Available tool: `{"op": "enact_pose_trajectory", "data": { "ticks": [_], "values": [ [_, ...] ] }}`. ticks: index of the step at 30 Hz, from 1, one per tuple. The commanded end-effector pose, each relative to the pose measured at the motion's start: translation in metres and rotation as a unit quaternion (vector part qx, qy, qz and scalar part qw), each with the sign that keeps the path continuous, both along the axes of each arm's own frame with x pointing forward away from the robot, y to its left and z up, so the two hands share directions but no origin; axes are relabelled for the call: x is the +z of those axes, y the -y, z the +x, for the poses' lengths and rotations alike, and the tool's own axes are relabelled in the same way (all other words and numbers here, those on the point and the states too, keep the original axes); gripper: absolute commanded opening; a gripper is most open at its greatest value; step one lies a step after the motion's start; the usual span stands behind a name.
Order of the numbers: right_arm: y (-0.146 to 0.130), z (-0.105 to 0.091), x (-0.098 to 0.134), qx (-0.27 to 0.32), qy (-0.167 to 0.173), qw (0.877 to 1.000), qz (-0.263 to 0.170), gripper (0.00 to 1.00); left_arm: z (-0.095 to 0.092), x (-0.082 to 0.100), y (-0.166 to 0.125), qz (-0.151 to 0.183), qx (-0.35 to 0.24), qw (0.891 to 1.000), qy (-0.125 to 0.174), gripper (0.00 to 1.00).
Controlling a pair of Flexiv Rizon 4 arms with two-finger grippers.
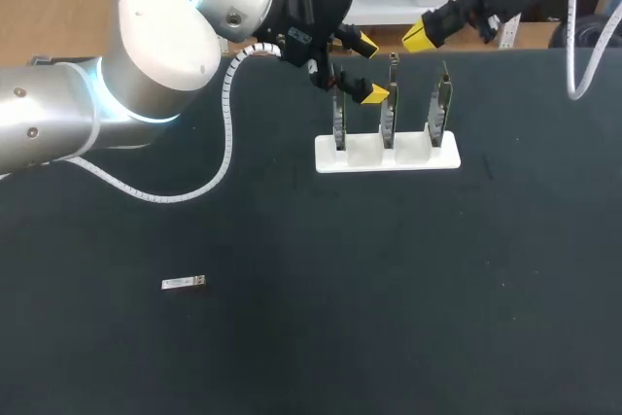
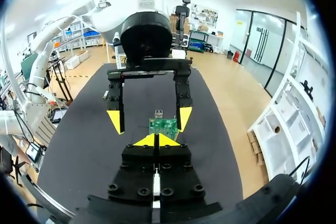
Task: Pick up the optical module with the left hand, and insert it into the network port with the right hand.
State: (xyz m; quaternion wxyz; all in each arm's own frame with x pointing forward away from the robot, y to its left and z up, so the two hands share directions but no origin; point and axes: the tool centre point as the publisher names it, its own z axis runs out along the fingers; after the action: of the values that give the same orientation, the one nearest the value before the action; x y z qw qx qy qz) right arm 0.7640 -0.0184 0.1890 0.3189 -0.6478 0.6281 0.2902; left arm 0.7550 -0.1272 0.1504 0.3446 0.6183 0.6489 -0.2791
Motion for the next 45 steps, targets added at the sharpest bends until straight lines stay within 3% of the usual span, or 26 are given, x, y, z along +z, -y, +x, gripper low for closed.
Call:
{"op": "enact_pose_trajectory", "data": {
  "ticks": [1,24,45],
  "values": [
    [-0.002,0.005,0.002,0.007,0.002,1.0,0.002,0.0,0.002,0.001,0.001,0.002,-0.001,1.0,-0.002,1.0],
    [-0.022,0.011,-0.008,0.026,-0.009,1.0,0.004,0.0,0.002,0.001,0.001,0.002,-0.001,1.0,-0.002,1.0],
    [-0.019,0.01,-0.019,0.018,-0.027,0.999,0.003,0.0,0.002,0.001,0.001,0.002,-0.001,1.0,-0.002,1.0]
  ]
}}
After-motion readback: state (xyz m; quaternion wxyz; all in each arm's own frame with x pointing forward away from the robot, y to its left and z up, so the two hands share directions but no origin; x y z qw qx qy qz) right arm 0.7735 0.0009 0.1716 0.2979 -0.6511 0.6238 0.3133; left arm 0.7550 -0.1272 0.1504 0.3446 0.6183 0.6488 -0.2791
